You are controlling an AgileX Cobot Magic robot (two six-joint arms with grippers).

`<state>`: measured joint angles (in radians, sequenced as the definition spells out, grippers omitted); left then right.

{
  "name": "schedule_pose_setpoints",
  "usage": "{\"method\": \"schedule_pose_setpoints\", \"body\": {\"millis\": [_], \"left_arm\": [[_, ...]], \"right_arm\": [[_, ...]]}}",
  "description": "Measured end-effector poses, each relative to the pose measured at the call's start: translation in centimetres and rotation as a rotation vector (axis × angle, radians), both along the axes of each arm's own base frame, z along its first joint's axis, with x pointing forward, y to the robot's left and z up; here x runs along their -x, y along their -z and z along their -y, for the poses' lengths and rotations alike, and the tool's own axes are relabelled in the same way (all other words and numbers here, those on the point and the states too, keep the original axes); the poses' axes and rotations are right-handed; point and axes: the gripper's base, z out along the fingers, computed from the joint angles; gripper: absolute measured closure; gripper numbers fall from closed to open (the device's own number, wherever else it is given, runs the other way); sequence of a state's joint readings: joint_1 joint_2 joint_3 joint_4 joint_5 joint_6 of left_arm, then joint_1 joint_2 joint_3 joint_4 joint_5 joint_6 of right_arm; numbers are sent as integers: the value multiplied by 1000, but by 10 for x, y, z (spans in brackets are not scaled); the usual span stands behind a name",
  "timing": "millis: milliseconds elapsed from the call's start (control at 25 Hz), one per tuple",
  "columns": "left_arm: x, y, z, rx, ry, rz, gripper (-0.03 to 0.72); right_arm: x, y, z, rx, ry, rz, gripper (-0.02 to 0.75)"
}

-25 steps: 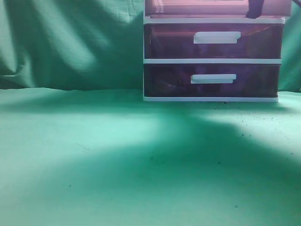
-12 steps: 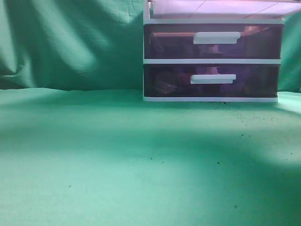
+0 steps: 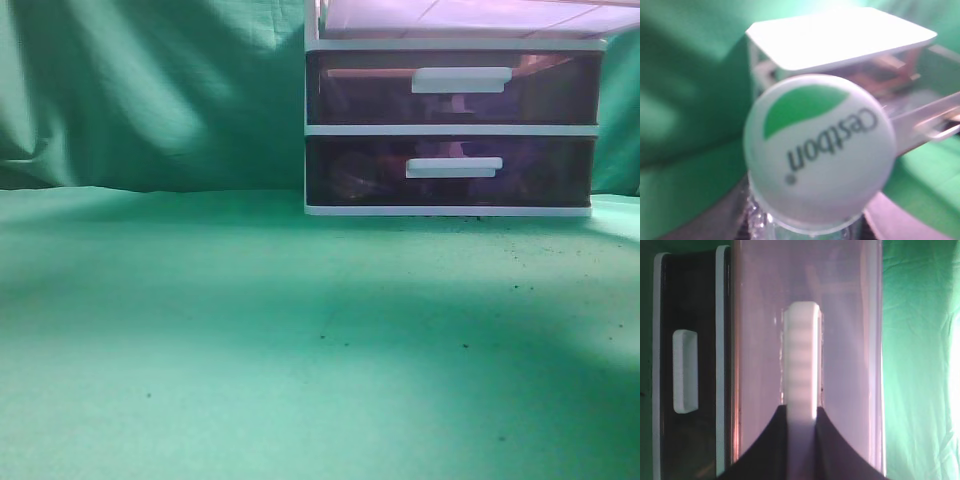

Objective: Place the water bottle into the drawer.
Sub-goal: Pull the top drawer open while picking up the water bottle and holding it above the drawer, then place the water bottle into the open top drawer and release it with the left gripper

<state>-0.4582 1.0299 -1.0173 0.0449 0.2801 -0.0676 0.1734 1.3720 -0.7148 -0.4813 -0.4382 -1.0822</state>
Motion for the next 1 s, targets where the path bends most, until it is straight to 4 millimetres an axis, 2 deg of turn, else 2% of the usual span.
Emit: {"method": "schedule_pose_setpoints", "body": {"millis": [240,360,520,680,760,920,1000], "left_arm": [[-12,-51,75,-74,244,263,414],[-35,-61,108,-114,278,317,414],[-68,-63,138,-123,278,330,414],[-100,-42,166,-168,282,292,414],[-113,-25,175,-203,284,238,414],[-136,12,183,-286,274,138,414],[-144,24,183,-310,266,106,414]], "right_arm": [[-2,4,-1,-1,-6,-7,648],[-2,4,-1,-1,-6,-7,648],[-3,4,-1,-1,-7,-8,648],[-3,4,-1,-1,-7,-8,648],[-3,5,-1,-1,-7,-8,648],[-3,5,-1,-10,-3,-15,648],[-3,6,-1,-12,-3,-18,648]]}}
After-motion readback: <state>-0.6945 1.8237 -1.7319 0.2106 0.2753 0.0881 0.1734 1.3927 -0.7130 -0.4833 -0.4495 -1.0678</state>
